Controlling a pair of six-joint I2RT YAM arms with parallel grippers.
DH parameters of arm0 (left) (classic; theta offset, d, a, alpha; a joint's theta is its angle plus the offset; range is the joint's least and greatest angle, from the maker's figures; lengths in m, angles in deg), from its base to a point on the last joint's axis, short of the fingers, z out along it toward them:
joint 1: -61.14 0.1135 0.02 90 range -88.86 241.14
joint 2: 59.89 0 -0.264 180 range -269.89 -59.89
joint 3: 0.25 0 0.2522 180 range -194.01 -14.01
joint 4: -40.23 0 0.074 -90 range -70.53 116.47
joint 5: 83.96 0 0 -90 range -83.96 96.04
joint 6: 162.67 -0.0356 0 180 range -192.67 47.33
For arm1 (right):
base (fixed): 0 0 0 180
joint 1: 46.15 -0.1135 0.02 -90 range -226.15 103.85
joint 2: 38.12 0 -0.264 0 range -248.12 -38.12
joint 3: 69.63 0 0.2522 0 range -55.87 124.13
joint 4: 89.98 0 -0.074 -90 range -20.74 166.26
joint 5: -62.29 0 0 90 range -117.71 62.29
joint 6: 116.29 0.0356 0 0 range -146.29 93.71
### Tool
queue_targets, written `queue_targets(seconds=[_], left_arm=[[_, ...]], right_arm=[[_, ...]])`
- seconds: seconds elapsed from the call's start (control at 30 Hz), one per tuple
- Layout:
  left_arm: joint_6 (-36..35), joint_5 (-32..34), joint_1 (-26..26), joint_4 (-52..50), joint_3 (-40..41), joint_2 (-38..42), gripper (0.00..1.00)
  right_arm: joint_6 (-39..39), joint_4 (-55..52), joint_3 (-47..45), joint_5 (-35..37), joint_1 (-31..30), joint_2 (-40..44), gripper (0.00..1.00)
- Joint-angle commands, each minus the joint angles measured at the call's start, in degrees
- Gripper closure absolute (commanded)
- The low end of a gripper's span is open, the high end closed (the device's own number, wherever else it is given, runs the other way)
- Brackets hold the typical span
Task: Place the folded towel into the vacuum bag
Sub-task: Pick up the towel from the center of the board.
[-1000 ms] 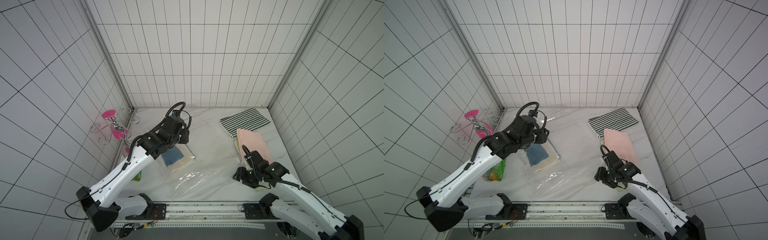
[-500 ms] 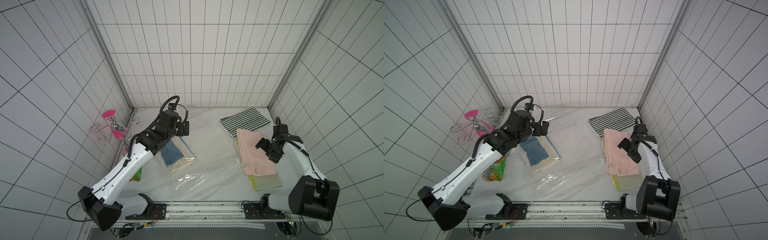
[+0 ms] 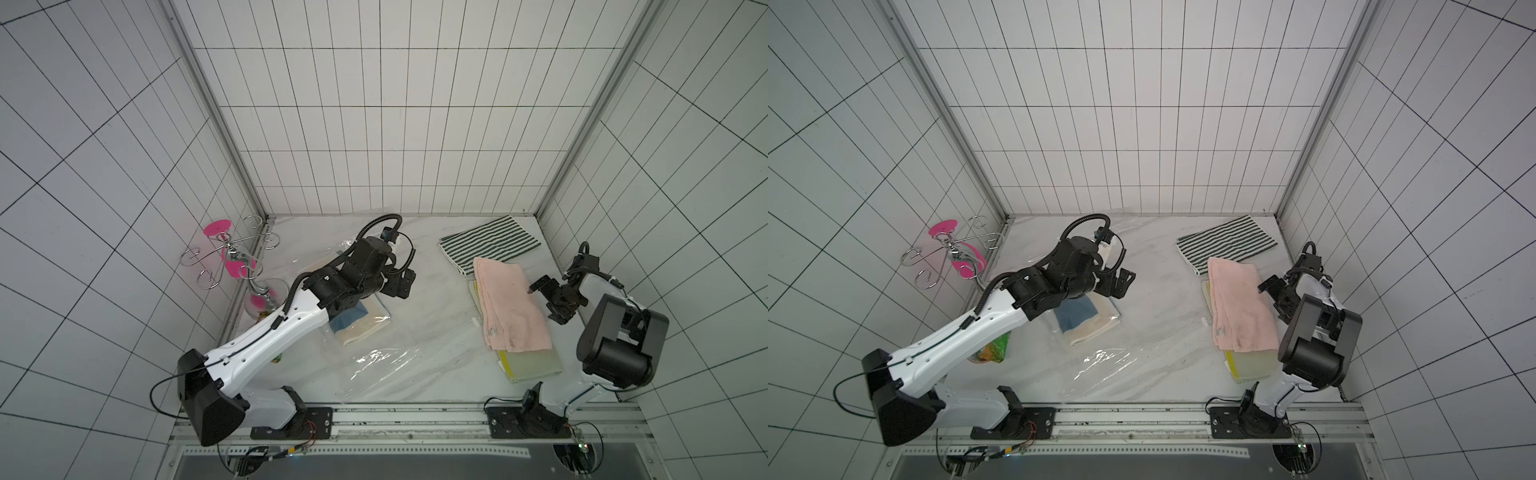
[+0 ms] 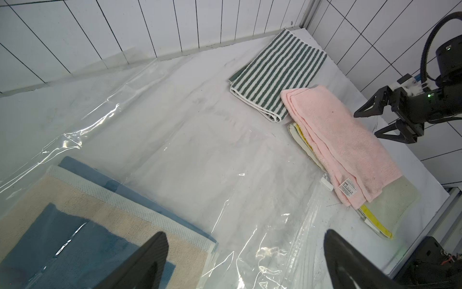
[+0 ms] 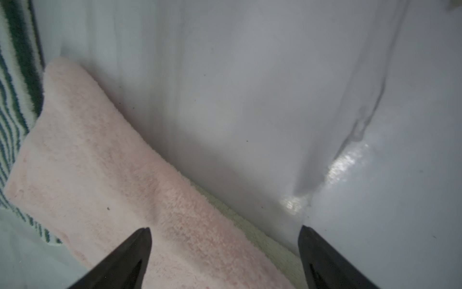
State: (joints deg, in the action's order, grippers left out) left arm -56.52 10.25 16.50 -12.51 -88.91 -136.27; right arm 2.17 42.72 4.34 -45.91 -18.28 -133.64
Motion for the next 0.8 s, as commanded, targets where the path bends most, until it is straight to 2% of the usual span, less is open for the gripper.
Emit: queue_targets(seconds=[0.0,0.33,0.77], left_arm=[[0.43,-1.39,-0.36,1.77,0.45,-0.14,0.02],[1.82,-2.44,-0.45,2.6,0.22,-0.99,0.02],[2.16,-2.44,-0.45,2.51,0.57,-0.84,0.02]], right_arm=[[1.01,3.22,-3.76,-10.62,0.45,2.21,0.14],[0.78,-1.27,-6.29,-8.52,-1.52,10.82,0.32],[-0.99,-1.48,-2.58,0.88,-3.27,3.79,0.3]])
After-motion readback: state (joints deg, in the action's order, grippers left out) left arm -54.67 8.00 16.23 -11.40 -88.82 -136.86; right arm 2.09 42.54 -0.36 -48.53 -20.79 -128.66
